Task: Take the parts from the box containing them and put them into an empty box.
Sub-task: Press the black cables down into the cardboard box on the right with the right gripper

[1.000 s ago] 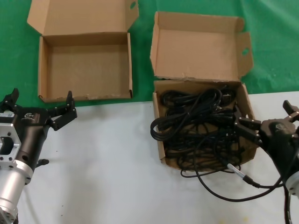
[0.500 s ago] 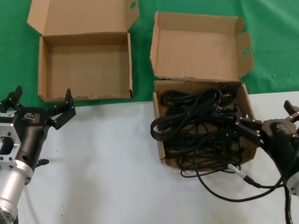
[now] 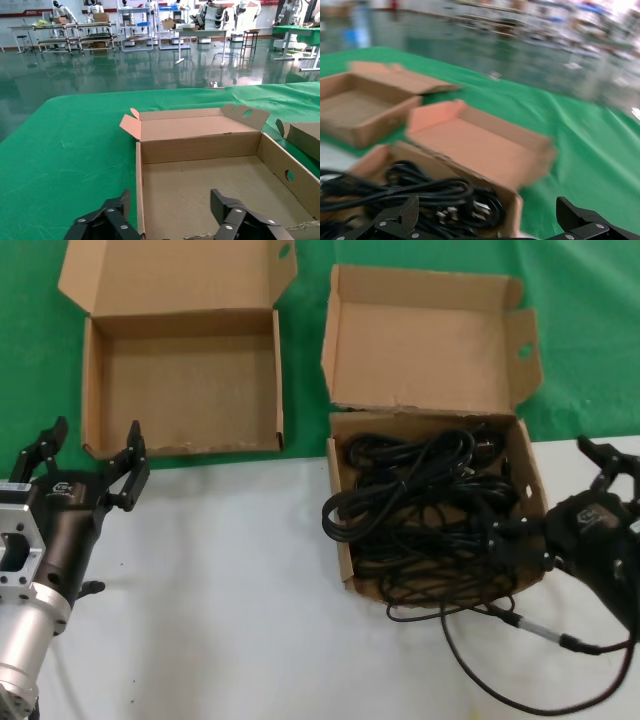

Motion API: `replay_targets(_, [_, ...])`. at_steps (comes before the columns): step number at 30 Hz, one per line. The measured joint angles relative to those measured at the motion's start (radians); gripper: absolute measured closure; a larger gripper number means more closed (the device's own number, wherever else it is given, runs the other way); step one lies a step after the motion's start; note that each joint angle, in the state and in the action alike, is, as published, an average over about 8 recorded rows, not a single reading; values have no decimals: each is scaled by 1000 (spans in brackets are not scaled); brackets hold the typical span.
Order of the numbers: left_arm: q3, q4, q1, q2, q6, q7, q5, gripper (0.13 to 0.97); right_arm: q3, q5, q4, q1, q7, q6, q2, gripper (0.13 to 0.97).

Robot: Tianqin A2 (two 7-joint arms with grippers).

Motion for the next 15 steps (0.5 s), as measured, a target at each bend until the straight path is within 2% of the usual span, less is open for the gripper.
replay_targets(4, [0, 0, 0, 0, 0, 0, 0, 463, 20, -5, 46, -2, -90, -120, 83, 129])
replay_targets(12, [0, 0, 0, 0, 0, 0, 0, 677, 5, -11, 57, 86, -327, -366, 215, 129])
replay_targets(15, [0, 0, 0, 0, 0, 0, 0, 716, -31, -26, 35, 154, -417, -452, 245, 129])
